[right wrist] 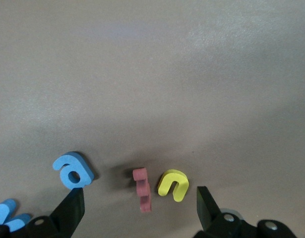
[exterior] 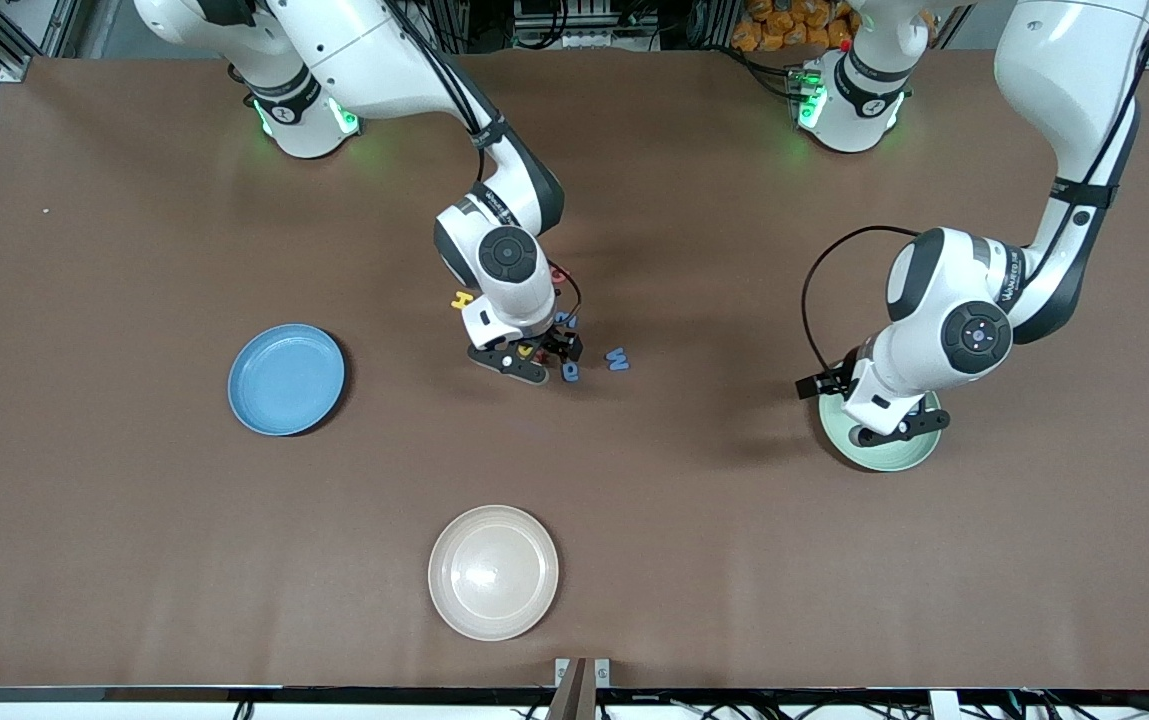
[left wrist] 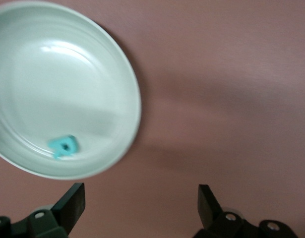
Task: Sort upper and lower case letters into plates
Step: 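Grasp the pink m with the right gripper while the left gripper returns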
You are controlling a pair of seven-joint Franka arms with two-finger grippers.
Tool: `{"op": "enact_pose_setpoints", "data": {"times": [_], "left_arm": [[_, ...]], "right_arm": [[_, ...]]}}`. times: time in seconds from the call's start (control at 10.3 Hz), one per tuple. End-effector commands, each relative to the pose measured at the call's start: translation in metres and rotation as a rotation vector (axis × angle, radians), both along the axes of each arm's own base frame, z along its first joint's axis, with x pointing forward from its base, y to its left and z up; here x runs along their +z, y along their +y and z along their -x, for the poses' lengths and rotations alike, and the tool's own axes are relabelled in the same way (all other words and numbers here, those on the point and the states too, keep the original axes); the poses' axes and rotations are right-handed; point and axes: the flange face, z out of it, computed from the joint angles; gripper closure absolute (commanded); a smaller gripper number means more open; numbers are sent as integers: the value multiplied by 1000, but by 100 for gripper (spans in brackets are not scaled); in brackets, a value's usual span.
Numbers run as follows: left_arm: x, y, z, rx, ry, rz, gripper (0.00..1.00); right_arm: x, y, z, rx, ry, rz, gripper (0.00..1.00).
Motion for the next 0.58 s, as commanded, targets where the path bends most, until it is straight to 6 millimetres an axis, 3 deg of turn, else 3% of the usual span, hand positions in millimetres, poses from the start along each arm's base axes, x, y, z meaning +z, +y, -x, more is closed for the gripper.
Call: {"op": "enact_pose_setpoints", "data": {"times": [0.0, 0.19, 0.29, 0.48], "left_arm": [[14, -29, 3, 103, 18, 33, 0], [15, -62, 4, 197, 30, 20, 0], [12, -70, 4, 240, 40, 15, 0], [11, -98, 6, 322, 60, 18, 0]], "right_arm": [[-1, 4, -4, -22, 3, -11, 0], [-2, 5, -3, -23, 4, -10, 2], [-2, 7, -2, -20, 2, -11, 22], [-9, 9, 2, -6, 0, 0, 99]]}}
